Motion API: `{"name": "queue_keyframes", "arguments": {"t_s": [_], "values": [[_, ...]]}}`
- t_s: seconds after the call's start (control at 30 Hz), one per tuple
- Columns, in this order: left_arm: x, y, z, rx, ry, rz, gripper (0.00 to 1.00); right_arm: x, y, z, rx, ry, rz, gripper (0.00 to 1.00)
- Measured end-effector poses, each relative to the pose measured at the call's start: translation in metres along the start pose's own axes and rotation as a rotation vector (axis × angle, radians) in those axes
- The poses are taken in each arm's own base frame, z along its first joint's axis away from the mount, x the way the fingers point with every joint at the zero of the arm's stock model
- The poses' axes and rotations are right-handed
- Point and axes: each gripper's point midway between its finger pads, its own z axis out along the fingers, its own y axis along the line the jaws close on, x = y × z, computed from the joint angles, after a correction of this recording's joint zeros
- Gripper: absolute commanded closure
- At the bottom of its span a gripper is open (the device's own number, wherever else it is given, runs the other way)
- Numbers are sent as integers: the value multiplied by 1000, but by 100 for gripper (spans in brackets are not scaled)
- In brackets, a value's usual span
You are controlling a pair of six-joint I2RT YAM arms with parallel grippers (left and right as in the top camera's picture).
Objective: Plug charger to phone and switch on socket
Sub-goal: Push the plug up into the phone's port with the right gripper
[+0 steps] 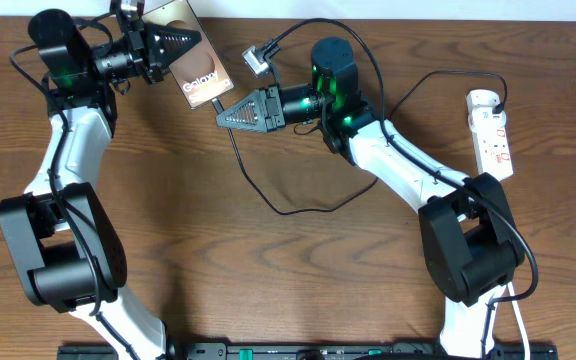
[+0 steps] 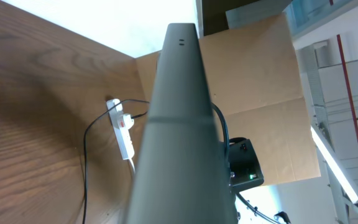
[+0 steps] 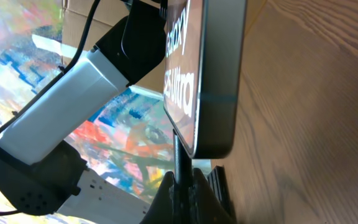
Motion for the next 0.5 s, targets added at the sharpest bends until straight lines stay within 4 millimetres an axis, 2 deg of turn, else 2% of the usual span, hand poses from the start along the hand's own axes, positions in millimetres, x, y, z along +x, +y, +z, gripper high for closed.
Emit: {"name": "queue_keyframes", "arguments": {"t_s": [0.5], "values": [[3,-1,6,4,13,2,93,0,0,0,0,1,7,99]]}}
